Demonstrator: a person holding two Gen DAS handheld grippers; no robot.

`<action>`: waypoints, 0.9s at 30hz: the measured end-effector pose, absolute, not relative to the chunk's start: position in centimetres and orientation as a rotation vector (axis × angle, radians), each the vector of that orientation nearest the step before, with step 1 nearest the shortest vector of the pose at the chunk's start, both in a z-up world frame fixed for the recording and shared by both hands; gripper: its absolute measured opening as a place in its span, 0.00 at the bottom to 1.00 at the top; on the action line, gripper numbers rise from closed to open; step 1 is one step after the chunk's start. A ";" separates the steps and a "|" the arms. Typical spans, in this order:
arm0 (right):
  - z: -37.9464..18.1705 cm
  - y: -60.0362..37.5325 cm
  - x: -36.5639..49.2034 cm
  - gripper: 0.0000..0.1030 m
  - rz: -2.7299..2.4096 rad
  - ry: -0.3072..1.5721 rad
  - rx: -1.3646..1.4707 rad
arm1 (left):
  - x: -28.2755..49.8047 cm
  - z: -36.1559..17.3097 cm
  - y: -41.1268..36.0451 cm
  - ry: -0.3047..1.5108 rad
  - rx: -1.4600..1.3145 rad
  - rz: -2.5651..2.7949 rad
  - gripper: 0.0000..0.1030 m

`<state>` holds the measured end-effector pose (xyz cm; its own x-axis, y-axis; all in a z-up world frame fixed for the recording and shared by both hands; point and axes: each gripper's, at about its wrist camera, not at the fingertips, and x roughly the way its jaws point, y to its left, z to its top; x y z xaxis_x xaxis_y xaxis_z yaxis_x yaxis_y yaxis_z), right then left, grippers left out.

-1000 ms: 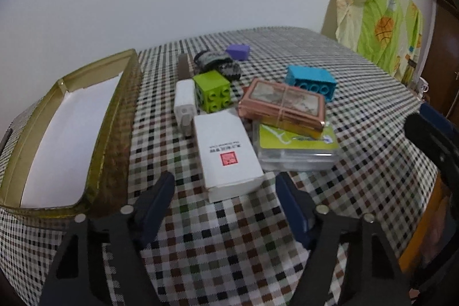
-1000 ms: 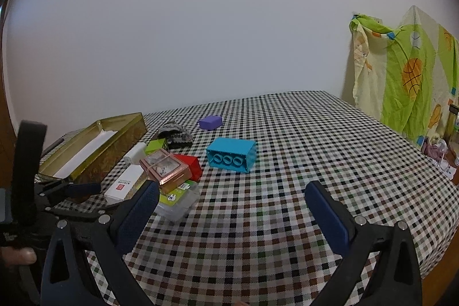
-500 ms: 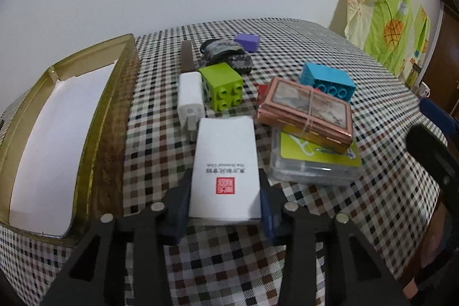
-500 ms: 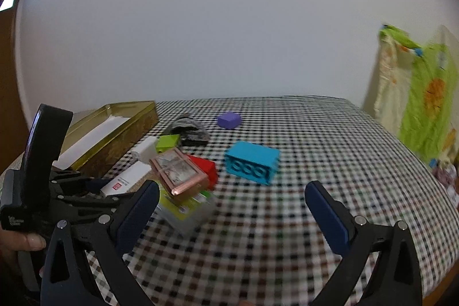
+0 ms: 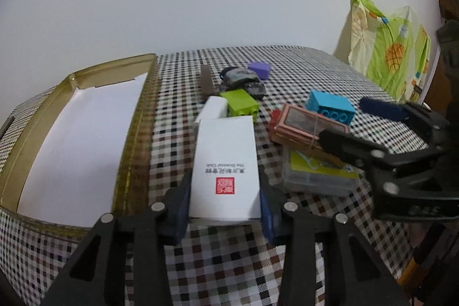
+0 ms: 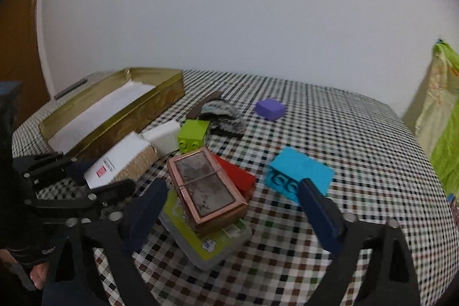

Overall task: Organize rigid objects
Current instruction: 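Move the left tool to the white box while the right tool approaches the copper case, then grasp the white box with the left tool while the right tool grasps the copper case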

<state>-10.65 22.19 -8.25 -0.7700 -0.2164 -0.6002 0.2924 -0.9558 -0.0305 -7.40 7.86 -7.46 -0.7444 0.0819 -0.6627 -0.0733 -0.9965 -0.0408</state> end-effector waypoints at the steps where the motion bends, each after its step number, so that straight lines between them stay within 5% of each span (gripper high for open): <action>1: -8.3 22.0 -10.8 0.83 -2.702 0.185 0.912 | -7.3 -7.4 7.7 -0.023 -1.081 2.867 0.38; 7: -8.9 20.8 -11.9 0.79 -2.598 0.239 0.963 | -7.2 -7.4 7.4 -0.056 -1.060 2.883 0.38; 9: -9.1 20.7 -12.3 0.66 -2.574 0.239 0.989 | -7.2 -7.4 7.4 -0.060 -1.056 2.883 0.38; 14: -9.2 20.4 -12.7 0.63 -2.566 0.252 0.986 | -6.8 -7.5 7.3 -0.048 -1.049 2.881 0.38; 17: -9.4 20.0 -12.7 0.52 -2.566 0.294 0.986 | -6.7 -7.4 7.3 -0.050 -1.041 2.882 0.38; 27: -9.4 19.2 -12.7 0.48 -2.521 0.371 1.010 | -6.7 -7.3 7.3 -0.052 -1.021 2.868 0.38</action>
